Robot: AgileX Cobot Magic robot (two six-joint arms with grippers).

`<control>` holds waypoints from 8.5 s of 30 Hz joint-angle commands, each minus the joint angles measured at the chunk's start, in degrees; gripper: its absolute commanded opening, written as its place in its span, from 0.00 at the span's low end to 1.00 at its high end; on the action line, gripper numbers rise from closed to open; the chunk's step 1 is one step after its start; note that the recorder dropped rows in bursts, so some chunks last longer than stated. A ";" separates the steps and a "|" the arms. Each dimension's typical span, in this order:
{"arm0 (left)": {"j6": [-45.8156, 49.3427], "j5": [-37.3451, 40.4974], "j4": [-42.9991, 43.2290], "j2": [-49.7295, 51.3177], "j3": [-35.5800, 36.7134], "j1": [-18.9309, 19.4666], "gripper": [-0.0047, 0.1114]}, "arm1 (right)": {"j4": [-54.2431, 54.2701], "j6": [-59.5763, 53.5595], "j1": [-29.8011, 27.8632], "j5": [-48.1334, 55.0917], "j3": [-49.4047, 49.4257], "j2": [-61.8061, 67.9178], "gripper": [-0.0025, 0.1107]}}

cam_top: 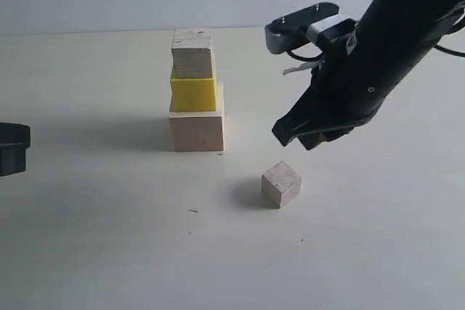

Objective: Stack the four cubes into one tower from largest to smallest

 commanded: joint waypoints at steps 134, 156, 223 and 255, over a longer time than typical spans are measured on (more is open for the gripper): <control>1.11 -4.72 0.18 0.61 0.30 -0.03 0.04 | -1.45 3.91 3.54 -0.10 -11.28 24.25 0.42; 1.12 -2.93 0.18 0.61 0.30 -0.03 0.04 | -11.41 1.24 -10.26 -16.60 -4.36 1.84 0.02; 1.11 -4.21 1.83 0.61 0.30 -0.03 0.04 | -90.59 60.11 -25.12 -118.54 -12.75 18.32 0.02; 1.11 -5.10 2.17 0.61 0.30 -0.03 0.04 | -89.91 60.24 -17.83 -118.54 -22.13 25.29 0.02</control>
